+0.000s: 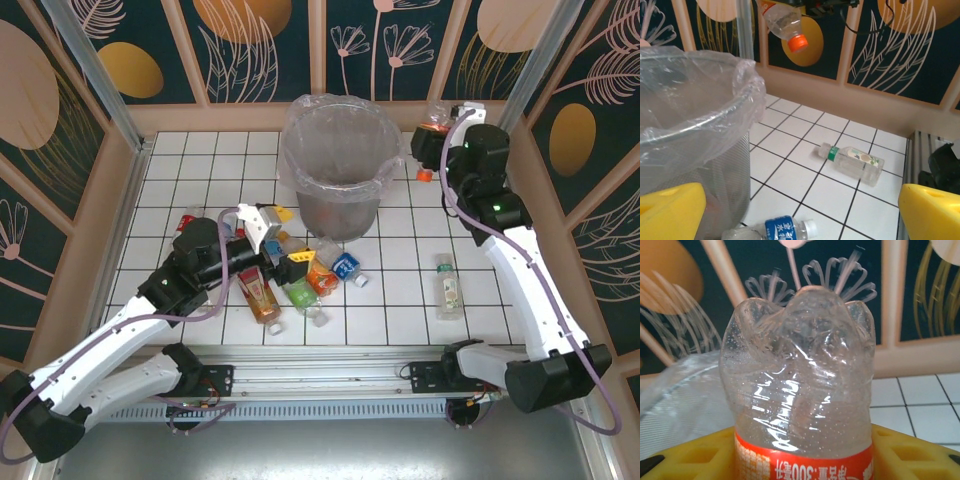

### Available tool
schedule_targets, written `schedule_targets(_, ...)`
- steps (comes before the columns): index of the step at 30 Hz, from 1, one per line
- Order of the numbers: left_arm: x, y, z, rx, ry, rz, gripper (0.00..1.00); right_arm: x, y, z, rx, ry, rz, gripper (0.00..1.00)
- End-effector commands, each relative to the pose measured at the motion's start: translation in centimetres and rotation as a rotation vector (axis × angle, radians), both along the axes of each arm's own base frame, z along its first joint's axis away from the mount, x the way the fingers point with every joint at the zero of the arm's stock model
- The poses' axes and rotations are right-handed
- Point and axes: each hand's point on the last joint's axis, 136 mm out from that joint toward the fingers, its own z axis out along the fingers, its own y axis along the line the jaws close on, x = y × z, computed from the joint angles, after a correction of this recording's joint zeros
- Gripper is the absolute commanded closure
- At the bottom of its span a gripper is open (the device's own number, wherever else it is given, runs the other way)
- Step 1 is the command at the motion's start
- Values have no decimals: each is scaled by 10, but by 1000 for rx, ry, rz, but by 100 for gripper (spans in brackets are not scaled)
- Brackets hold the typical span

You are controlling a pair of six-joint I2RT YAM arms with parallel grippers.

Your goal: Put the plastic bottles in the bin

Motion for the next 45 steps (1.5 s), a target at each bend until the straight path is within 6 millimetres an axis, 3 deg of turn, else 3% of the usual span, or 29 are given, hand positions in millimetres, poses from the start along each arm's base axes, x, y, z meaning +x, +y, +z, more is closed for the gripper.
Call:
schedule_targets(1,3,3,7,-15,-48,27,1,-4,19,31,-8,-69,68,45)
schedule_targets(8,3,2,6,-8,-47,24,2,9,61,49,-28,-98,152,45)
schedule_targets(13,8,6,2,16,-55,58,1,32,89,43,-48,-76,198,45)
schedule_targets(18,9,7,2,16,-55,67,2,62,117,12,-106,8,272,45)
schedule_targets(26,7,4,0,22,-45,47,1,93,150,-62,-203,172,367,45)
schedule_targets(34,5,-2,-8,47,-18,7,2,100,166,-117,-257,326,450,44)
schedule_targets(39,5,-3,-10,55,-13,2,2,103,165,-149,-290,402,445,41)
schedule_targets(45,5,-7,-17,74,9,-17,2,104,162,-164,-318,437,427,36)
